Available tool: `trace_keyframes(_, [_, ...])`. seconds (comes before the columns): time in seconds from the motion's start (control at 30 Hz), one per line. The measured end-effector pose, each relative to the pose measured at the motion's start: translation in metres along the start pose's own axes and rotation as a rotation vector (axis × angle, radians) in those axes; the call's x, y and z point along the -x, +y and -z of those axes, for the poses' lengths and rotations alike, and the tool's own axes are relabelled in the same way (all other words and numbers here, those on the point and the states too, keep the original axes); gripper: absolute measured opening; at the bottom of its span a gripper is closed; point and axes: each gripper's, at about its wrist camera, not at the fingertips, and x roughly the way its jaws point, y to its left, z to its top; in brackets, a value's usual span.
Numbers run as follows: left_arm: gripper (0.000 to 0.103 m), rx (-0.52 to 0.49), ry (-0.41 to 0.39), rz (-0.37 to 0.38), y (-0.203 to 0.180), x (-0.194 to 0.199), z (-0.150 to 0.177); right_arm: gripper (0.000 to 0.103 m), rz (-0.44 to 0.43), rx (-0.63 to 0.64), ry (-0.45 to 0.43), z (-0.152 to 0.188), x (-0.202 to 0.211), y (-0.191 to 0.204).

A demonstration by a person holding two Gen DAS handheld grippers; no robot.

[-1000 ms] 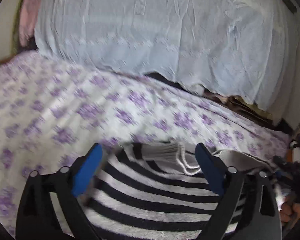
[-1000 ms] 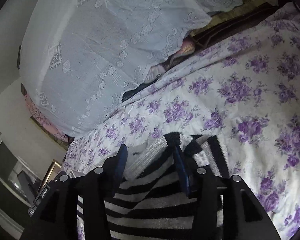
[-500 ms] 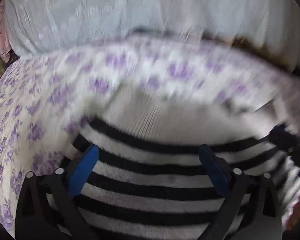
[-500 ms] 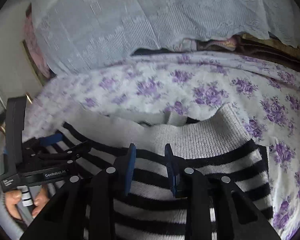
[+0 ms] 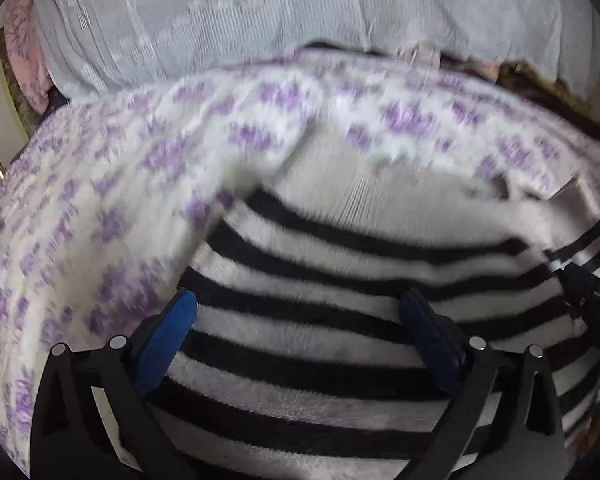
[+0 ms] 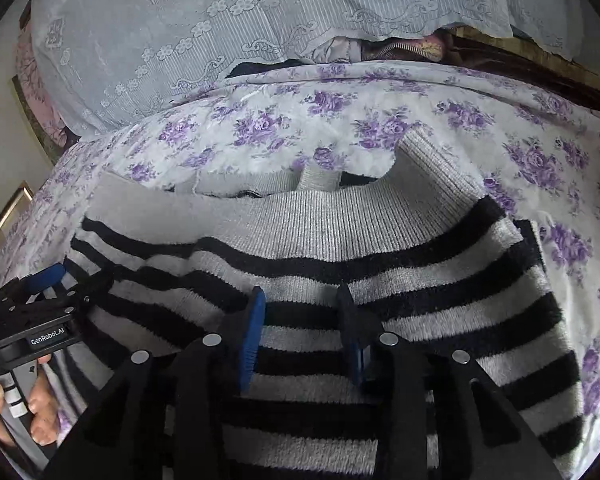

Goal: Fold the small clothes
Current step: 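Smooth the folded sweater flat with both tools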

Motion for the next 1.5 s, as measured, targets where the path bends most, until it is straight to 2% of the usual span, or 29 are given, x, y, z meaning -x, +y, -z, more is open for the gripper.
trace_keyframes(0.1, [0.098,0.015,-0.023,0.005,0.004,0.011,0.002,0.035,0.025,-0.01,-0.004,-0.005,0.016,0.006])
trace_keyframes(0.17, [0.098,0.015,-0.071,0.011,0.007,0.033,0.012,0.035,-0.006,0.01,-0.058,0.001,0.042,0.013])
trace_keyframes(0.27, [0.098,0.003,-0.086,0.012,0.004,0.053,0.035,0.036,-0.022,0.078,-0.111,0.021,0.073,0.03])
trace_keyframes(0.3, [0.098,-0.003,-0.086,0.012,0.002,0.057,0.041,0.038,-0.033,0.091,-0.093,0.028,0.074,0.034])
trace_keyframes(0.37, [0.098,-0.033,-0.071,-0.008,-0.004,0.057,0.052,0.042,-0.032,0.117,-0.002,0.047,0.06,0.039])
trace_keyframes(0.43, [0.099,-0.053,-0.05,-0.034,-0.008,0.05,0.058,0.043,-0.01,0.145,-0.009,0.059,0.052,0.041])
trace_keyframes(0.6, [0.099,-0.054,-0.061,-0.044,-0.008,0.052,0.061,0.044,0.018,0.165,-0.024,0.062,0.059,0.047])
trace_keyframes(0.73, [0.098,-0.044,-0.079,-0.037,-0.004,0.065,0.071,0.043,0.001,0.121,-0.106,0.066,0.089,0.039])
trace_keyframes(0.83, [0.098,-0.036,-0.084,-0.022,-0.001,0.075,0.079,0.043,0.054,0.084,-0.149,0.063,0.105,0.025])
trace_keyframes(0.9, [0.098,-0.036,-0.091,-0.017,-0.001,0.079,0.082,0.043,0.105,0.031,-0.138,0.064,0.102,0.006])
trace_keyframes(0.97, [0.098,-0.042,-0.09,-0.015,-0.002,0.079,0.083,0.044,0.151,-0.033,-0.07,0.068,0.086,-0.02])
trace_keyframes(1.0, [0.099,-0.049,-0.076,-0.02,-0.003,0.074,0.083,0.044,0.113,-0.057,-0.037,0.07,0.077,-0.029])
trace_keyframes(1.03, [0.099,-0.055,-0.061,-0.028,-0.005,0.069,0.083,0.044,0.09,-0.08,-0.041,0.069,0.078,-0.034])
trace_keyframes(1.13, [0.099,-0.07,-0.054,-0.038,-0.007,0.065,0.083,0.044,0.114,-0.059,-0.056,0.07,0.08,-0.029])
trace_keyframes(1.33, [0.099,-0.039,-0.115,-0.017,0.0,0.085,0.085,0.044,0.085,-0.066,-0.18,0.071,0.114,-0.019])
trace_keyframes(1.4, [0.099,-0.033,-0.125,-0.014,0.0,0.087,0.084,0.044,0.054,-0.061,-0.175,0.07,0.113,-0.014])
trace_keyframes(1.5, [0.099,-0.036,-0.056,-0.016,0.0,0.068,0.083,0.046,0.031,-0.004,-0.107,0.07,0.091,0.005])
